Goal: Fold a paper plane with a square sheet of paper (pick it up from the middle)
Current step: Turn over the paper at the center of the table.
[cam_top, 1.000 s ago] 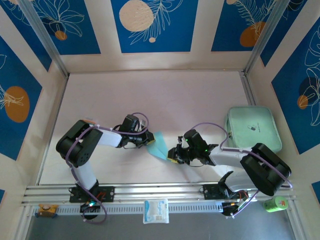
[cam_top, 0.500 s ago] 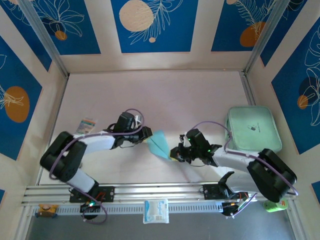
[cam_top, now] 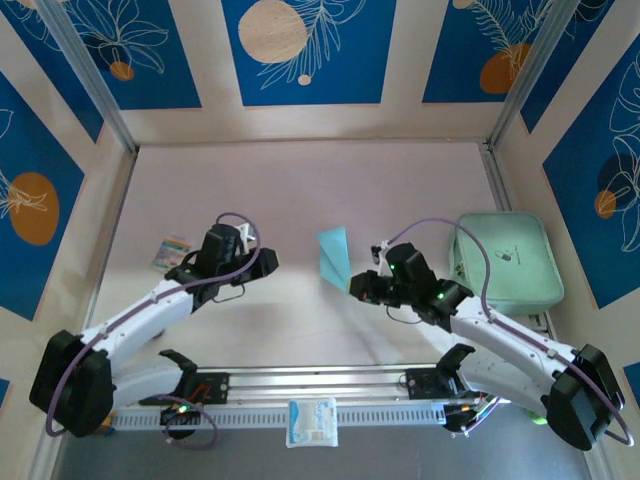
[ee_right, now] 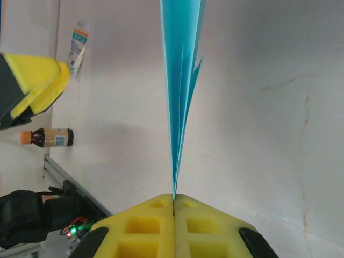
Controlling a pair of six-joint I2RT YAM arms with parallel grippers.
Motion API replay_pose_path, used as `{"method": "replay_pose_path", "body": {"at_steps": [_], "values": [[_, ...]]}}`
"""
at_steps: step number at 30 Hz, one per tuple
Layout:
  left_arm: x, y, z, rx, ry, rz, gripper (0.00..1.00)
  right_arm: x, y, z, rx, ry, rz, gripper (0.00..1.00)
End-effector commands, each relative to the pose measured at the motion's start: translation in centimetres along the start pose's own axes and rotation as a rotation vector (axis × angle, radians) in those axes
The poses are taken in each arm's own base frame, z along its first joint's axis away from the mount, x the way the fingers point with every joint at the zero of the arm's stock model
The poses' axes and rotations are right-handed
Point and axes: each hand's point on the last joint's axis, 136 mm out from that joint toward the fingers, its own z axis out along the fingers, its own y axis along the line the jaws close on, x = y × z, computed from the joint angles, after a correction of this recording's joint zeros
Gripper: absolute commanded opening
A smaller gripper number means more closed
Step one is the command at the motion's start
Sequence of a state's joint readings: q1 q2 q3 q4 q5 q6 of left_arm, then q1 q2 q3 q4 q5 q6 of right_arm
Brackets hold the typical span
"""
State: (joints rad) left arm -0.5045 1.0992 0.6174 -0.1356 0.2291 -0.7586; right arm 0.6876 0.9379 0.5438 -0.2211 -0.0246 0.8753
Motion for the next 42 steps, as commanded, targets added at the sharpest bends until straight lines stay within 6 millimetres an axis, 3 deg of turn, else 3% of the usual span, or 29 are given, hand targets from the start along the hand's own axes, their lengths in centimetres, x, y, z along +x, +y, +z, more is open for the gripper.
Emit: {"method": "replay_pose_path", "body": {"at_steps": [1, 9, 12, 20, 27, 32, 35, 42], "values": [[1.3, 2.3, -0.8, -0.071, 0.029, 0.024, 0.3, -0.5, -1.7, -1.4, 0.142, -0.013, -0.068, 0.06], [1.5, 3.0, -1.6, -0.086, 0.014, 0.016, 0.35, -3.1, 1.2, -3.2, 0.134, -0.092, -0.139, 0.05], [1.4, 3.3, -1.9, -0.097, 0.008, 0.019, 0.36, -3.5, 0.5, -3.6, 0.232, -0.079, -0.178, 0.05], [1.2, 4.9, -3.0, -0.179, -0.02, 0.019, 0.5, -4.2, -1.6, -3.1, 0.621, -0.035, -0.387, 0.04], [0.8, 6.3, -3.9, -0.24, -0.064, -0.022, 0.53, -4.8, -2.6, -1.3, 0.862, 0.044, -0.538, 0.04], [0.7, 7.5, -4.3, -0.295, -0.084, -0.065, 0.53, -1.3, -1.9, 2.9, 0.889, 0.178, -0.729, 0.04], [0.2, 8.1, -5.1, -0.342, -0.106, -0.078, 0.53, 1.4, -2.4, 5.3, 0.918, 0.273, -0.778, 0.04], [-0.1, 8.6, -6.0, -0.354, -0.151, -0.129, 0.54, 7.0, -1.0, 9.8, 0.726, 0.425, -0.836, 0.06]]}}
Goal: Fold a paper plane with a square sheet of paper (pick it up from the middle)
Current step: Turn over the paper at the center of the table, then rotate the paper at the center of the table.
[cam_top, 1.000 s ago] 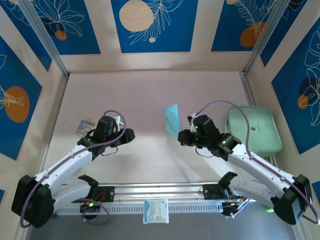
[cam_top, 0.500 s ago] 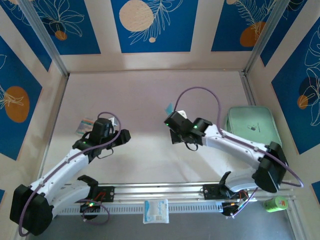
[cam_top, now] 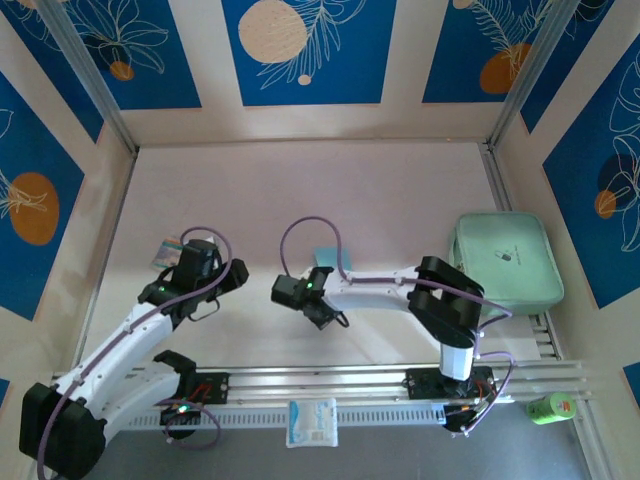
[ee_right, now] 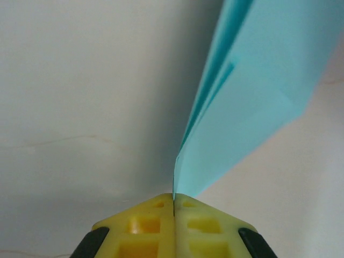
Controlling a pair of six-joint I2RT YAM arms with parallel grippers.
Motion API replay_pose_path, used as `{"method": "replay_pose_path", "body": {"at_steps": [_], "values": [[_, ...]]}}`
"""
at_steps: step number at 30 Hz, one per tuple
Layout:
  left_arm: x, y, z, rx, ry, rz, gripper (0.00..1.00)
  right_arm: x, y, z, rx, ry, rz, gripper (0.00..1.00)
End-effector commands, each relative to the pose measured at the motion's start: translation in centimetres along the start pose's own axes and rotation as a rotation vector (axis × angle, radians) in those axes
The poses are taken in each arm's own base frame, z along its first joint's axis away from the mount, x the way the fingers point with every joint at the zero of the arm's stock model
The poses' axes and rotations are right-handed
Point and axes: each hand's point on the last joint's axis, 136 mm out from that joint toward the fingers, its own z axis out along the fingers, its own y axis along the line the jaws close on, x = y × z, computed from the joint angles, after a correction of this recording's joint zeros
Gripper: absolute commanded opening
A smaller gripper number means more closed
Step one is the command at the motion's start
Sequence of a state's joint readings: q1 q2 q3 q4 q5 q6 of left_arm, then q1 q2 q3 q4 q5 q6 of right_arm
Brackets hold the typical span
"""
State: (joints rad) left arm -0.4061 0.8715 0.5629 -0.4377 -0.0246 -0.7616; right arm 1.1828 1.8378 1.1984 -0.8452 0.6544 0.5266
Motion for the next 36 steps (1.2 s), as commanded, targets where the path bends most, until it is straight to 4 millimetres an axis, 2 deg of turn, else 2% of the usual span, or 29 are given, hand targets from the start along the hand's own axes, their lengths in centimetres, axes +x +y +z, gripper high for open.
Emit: {"method": "replay_pose_path", "body": {"at_steps": [1, 3, 5, 9, 12, 15, 19, 21, 28, 36], "values": [[-0.2, 1.0, -0.3, -0.037, -0.012, -0.044, 0.54, -1.0, 3.1, -1.0, -0.172, -0.038, -0.025, 0.09], [-0.2, 1.0, -0.3, -0.036, -0.009, -0.05, 0.54, -1.3, 4.3, -1.5, -0.258, -0.057, -0.025, 0.16], [-0.2, 0.9, -0.4, -0.031, -0.007, -0.054, 0.54, -1.6, 4.4, -2.1, -0.314, -0.076, 0.009, 0.21], [-0.1, 0.5, -0.2, -0.009, 0.003, -0.06, 0.54, -2.7, 3.7, -3.7, -0.461, -0.138, 0.126, 0.32], [0.3, -0.1, 0.4, 0.021, 0.032, -0.067, 0.54, -3.1, 2.7, -4.3, -0.579, -0.17, 0.233, 0.34], [0.8, -0.9, 1.0, 0.061, 0.074, -0.069, 0.54, -3.9, 1.8, -4.4, -0.721, -0.187, 0.358, 0.32], [1.4, -2.0, 1.7, 0.115, 0.119, -0.07, 0.51, -4.7, 1.2, -3.7, -0.893, -0.17, 0.497, 0.17], [1.5, -2.4, 1.9, 0.133, 0.132, -0.071, 0.49, -5.4, 1.2, -3.6, -0.953, -0.172, 0.523, 0.13], [1.9, -2.7, 2.3, 0.154, 0.16, -0.079, 0.45, -5.7, 2.3, -1.4, -0.977, -0.082, 0.568, 0.12], [2.3, -3.5, 2.8, 0.212, 0.171, -0.108, 0.41, -3.5, 3.2, 2.0, -0.936, 0.075, 0.701, 0.12]]}}
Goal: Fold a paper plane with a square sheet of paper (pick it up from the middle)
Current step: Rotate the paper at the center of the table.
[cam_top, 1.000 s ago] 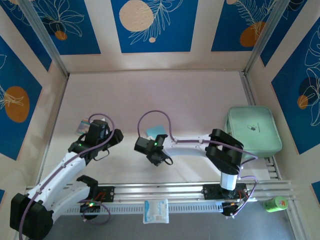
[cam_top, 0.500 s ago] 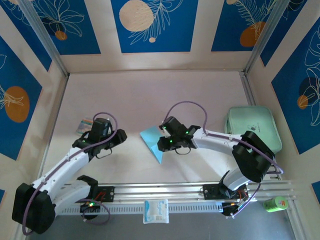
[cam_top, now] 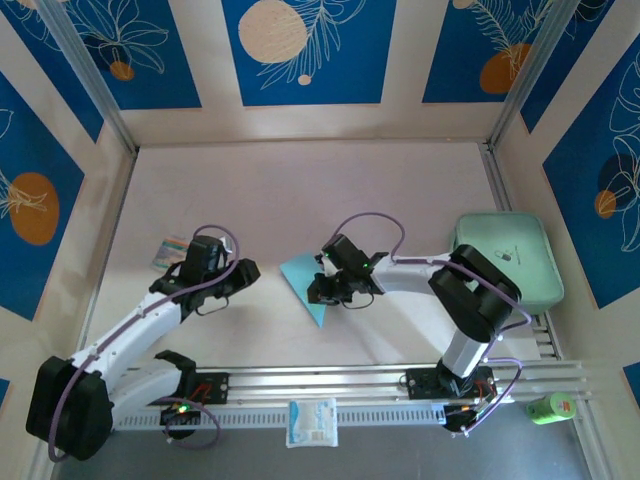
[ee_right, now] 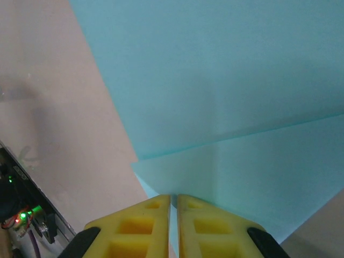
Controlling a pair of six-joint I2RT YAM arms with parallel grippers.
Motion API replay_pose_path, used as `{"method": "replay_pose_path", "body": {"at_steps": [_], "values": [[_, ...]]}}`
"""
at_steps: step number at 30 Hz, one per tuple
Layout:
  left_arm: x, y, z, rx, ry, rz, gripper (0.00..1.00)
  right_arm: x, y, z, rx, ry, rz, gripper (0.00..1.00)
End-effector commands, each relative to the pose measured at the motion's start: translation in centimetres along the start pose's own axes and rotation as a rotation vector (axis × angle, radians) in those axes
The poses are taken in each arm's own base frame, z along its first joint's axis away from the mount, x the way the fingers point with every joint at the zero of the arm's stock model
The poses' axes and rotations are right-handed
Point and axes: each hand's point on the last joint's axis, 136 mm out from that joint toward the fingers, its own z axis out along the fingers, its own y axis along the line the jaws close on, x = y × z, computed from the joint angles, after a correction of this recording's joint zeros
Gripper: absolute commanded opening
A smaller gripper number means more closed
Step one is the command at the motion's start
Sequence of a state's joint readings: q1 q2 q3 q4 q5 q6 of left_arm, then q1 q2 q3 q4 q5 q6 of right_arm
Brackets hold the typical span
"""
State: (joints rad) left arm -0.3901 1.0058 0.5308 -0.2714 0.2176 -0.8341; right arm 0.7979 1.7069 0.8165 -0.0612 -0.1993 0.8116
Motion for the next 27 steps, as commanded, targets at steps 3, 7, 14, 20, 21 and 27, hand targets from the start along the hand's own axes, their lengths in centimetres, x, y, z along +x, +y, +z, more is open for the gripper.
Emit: {"method": "replay_pose_path", "body": {"at_steps": [3, 7, 14, 20, 21, 27], "values": [[0.2, -0.9, 0.6, 0.065, 0.028, -0.024, 0.37, 1.3, -1.9, 1.0, 0.031, 0.036, 0.177, 0.12], [0.3, -1.1, 0.8, 0.079, 0.035, -0.027, 0.36, 1.2, -2.2, 1.1, 0.017, -0.01, 0.277, 0.12], [1.1, -1.7, 1.6, 0.146, 0.072, -0.037, 0.34, 0.7, -1.6, 1.4, -0.006, -0.099, 0.433, 0.12], [1.7, -2.6, 1.9, 0.196, 0.12, -0.026, 0.31, -0.1, 0.8, 0.5, -0.086, -0.191, 0.442, 0.13], [1.7, -2.8, 2.1, 0.206, 0.127, -0.024, 0.3, 0.0, 1.0, 0.3, -0.089, -0.196, 0.44, 0.13], [2.6, -4.6, 3.3, 0.259, 0.191, 0.003, 0.23, -0.4, 1.5, -1.2, -0.121, -0.202, 0.349, 0.13]]}}
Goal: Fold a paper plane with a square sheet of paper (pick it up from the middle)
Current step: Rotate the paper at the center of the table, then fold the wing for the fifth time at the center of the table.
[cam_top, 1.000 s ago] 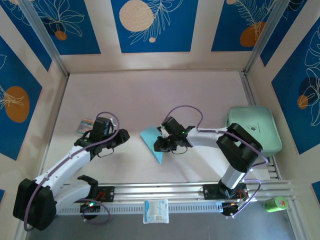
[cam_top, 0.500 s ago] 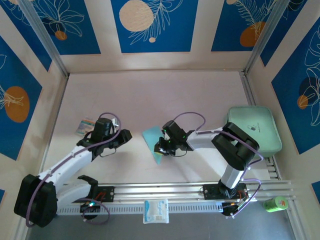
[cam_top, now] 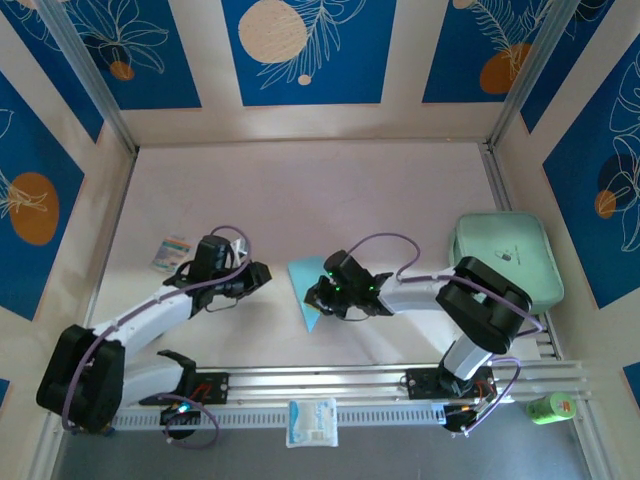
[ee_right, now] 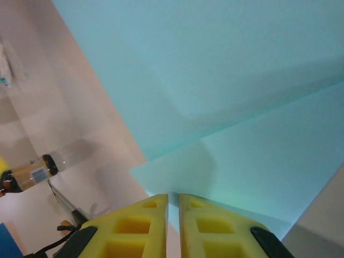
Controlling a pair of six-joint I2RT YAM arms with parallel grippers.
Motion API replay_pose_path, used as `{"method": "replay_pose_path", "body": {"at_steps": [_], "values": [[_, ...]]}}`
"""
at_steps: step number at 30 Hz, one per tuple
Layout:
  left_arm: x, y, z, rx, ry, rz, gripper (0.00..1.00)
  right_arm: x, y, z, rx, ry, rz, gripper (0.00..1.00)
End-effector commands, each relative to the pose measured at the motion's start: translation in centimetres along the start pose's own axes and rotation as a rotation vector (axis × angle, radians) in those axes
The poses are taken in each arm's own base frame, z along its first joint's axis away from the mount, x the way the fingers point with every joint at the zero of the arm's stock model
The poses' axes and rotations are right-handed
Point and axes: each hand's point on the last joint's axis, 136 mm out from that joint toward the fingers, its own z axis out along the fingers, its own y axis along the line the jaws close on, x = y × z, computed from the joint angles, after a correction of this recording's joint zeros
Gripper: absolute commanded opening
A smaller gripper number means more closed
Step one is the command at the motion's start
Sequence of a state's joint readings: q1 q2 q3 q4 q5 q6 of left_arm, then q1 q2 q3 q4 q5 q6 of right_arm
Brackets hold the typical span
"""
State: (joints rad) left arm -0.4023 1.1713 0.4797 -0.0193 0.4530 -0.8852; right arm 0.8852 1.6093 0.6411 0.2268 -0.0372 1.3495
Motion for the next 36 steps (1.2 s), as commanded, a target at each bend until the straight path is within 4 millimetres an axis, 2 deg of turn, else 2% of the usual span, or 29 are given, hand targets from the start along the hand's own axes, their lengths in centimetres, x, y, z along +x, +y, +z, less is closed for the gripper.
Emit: {"method": "replay_pose_path", "body": {"at_steps": [1, 7, 17, 25, 34, 36], "values": [[0.4, -2.2, 1.1, 0.069, 0.05, 0.042, 0.22, -0.7, 0.6, -0.9, -0.026, -0.011, -0.047, 0.13], [1.8, -3.9, 4.3, 0.062, 0.147, 0.088, 0.17, -1.6, -1.3, -2.1, 0.035, -0.006, -0.092, 0.13], [1.1, -3.2, 7.5, 0.016, 0.173, 0.072, 0.13, -2.8, -3.3, -3.5, 0.049, 0.025, -0.099, 0.19], [1.5, -1.8, 8.9, -0.01, 0.203, 0.055, 0.11, -3.4, -3.5, -3.4, 0.033, 0.047, -0.091, 0.23], [2.7, 0.9, 9.8, -0.042, 0.232, 0.015, 0.09, -4.1, -4.1, -3.7, 0.042, 0.038, -0.069, 0.28], [3.0, 1.3, 9.9, -0.041, 0.237, 0.009, 0.09, -4.2, -4.4, -3.8, 0.044, 0.035, -0.062, 0.32]]}}
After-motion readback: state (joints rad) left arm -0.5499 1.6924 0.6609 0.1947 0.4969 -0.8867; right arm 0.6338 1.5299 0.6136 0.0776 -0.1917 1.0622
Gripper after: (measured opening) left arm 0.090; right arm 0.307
